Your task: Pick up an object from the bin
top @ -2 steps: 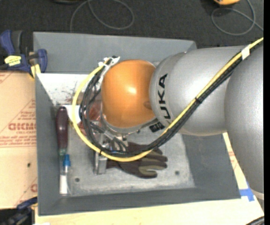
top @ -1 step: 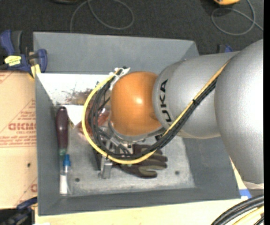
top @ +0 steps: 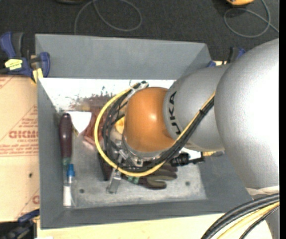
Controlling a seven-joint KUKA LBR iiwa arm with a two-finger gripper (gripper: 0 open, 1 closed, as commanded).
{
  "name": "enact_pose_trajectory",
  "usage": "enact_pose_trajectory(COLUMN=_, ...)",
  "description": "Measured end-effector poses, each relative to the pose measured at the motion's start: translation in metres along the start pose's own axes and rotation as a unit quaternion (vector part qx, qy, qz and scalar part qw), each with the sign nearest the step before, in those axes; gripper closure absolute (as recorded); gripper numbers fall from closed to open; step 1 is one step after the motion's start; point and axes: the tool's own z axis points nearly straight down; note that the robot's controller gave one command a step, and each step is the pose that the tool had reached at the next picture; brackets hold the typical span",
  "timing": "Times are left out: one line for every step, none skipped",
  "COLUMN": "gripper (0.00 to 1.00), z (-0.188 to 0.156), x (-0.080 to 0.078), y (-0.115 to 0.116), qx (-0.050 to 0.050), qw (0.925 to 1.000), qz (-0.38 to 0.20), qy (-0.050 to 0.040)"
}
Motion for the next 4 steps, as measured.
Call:
enact_pose_trajectory(gripper=1.00, z=0.0521, x=-0.0282, y=-0.0008, qx=-0.002, qw=0.9998, qz=-0.019, qy=-0.0034)
enact_pose_trajectory(gripper=1.00, z=0.0522, x=-0.0282, y=-0.0008, qx=-0.002, qw=0.9998, qz=-0.019, qy=-0.0034)
enact_pose_trajectory(gripper=1.00, z=0.0502, x=-0.0275, y=-0.0044, qx=-0.002, qw=0.9999, qz=-0.012, qy=-0.0019)
enact_pose_trajectory(gripper=1.00, z=0.0518, x=-0.0306, y=-0.0059, qx=-0.003, qw=0.9999, qz=0.011, qy=-0.0032)
